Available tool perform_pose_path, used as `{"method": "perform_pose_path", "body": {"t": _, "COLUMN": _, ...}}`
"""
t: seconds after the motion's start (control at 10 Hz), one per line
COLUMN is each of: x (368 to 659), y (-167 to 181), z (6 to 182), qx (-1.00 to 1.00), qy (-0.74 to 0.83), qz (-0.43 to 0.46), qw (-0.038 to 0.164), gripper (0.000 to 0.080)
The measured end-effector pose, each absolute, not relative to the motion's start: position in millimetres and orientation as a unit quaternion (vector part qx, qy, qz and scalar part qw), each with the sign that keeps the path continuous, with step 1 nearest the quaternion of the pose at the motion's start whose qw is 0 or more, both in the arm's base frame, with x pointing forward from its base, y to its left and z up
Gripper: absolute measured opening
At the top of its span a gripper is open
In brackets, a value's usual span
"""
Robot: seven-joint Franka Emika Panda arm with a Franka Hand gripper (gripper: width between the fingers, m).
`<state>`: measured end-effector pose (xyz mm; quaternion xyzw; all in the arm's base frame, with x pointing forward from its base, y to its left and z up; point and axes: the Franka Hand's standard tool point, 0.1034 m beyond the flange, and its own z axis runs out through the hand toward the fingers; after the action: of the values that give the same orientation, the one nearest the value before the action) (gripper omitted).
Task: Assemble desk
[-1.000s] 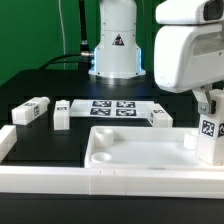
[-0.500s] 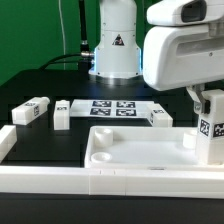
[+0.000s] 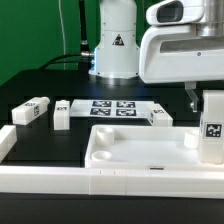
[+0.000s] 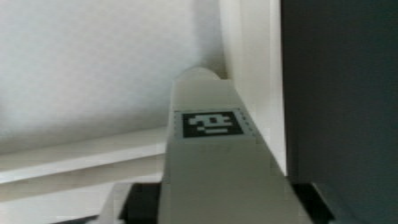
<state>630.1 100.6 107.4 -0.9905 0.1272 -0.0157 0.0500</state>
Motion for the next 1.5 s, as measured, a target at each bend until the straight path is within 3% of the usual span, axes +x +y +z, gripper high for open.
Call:
{"method": "perform_pose_path", "body": {"t": 0.5, "x": 630.1, "y": 100.2, "z": 107.3, "qx": -0.947, "qy": 0.317, "qz": -0.007, "qw": 0.047, "gripper": 0.029}}
{"method": "perform_pose_path", "body": {"t": 0.8, "x": 630.0, "y": 100.1, "z": 107.2, "qx": -0.943, "qy": 0.33, "qz": -0.007, "qw": 0.047, "gripper": 0.029}}
{"method": "perform_pose_path", "body": {"t": 1.0, "x": 629.9, "y": 100.6, "z": 107.2, "qx": -0.946, "qy": 0.319, "qz": -0.007, "qw": 0.047, "gripper": 0.0536}}
{"method": "perform_pose_path", "body": {"t": 1.1, "x": 630.0, "y": 101.4, "z": 107.9, "qx": -0.954, "qy": 0.296, "qz": -0.008, "qw": 0.047, "gripper": 0.0618}}
{"method": "perform_pose_path", "body": {"t": 1.5, "x": 629.4, "y": 103.6, "z": 108.7, "qx": -0.995, "qy": 0.087, "qz": -0.018, "qw": 0.044, "gripper": 0.0648}}
